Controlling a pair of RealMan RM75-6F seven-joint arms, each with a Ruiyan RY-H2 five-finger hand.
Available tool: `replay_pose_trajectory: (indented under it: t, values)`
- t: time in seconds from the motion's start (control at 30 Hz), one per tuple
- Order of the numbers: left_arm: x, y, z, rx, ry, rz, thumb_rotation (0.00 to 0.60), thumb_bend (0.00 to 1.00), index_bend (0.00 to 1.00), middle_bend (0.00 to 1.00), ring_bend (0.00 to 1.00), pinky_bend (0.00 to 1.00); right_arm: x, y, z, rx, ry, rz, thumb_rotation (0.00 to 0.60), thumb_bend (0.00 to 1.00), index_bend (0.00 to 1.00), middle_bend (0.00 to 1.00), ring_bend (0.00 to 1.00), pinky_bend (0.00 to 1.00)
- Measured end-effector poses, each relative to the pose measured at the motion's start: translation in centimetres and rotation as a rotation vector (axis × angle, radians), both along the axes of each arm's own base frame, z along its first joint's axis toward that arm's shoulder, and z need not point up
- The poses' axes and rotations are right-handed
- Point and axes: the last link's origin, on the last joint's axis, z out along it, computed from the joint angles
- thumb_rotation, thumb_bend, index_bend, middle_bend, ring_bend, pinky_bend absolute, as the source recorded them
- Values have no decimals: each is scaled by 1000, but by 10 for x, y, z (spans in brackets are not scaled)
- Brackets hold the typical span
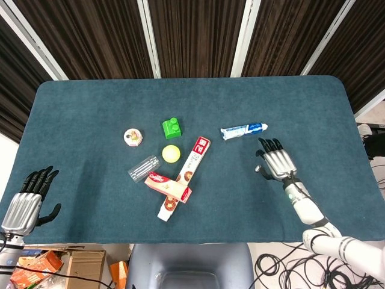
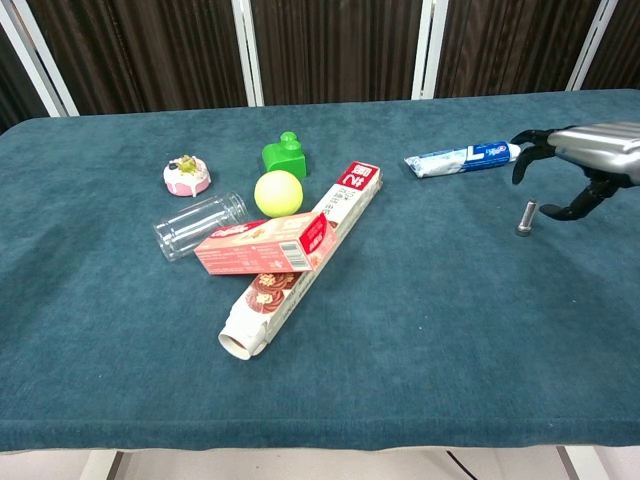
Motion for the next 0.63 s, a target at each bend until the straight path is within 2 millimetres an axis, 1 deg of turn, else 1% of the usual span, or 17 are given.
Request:
replay_pose_trajectory:
  t: [0.07,0.13,0.17,0.27,0.37,0.4,0.5,0.57,0.63]
  values:
    - [0,0,1,3,-1,1,600,358,0,0,0,75,-2,7,6,-11,-7,-3,600,346,50,0,0,0]
    - [0,-1,2,7,-2,1,600,357,0,0,0,75,-5,19,14,-28,-21,-8,600,337,7,0,0,0]
    - [-1,-2,2,9,-3,1,600,357,0,0,0,74,-7,26,19,-39,-27,-9,600,329,0,0,0,0]
    - [0,-4,4,16,0,-1,600,358,0,0,0,74,-16,56,37,-97,-41,-19,600,316,0,0,0,0]
    - [0,-5,4,18,0,-4,600,358,0,0,0,73,-29,92,58,-187,-43,-40,600,316,0,0,0,0]
    - [1,-5,3,18,0,-6,600,358,0,0,0,73,-34,107,66,-224,-44,-54,600,316,0,0,0,0]
    - [3,-6,2,22,0,-14,600,357,0,0,0,73,-42,145,80,-281,-43,-91,600,316,0,0,0,0]
    - [3,-6,1,21,4,-15,600,358,0,0,0,73,-40,156,84,-282,-48,-87,600,316,0,0,0,0]
    - [2,-7,1,20,5,-12,600,358,0,0,0,74,-37,158,84,-269,-45,-69,600,316,0,0,0,0]
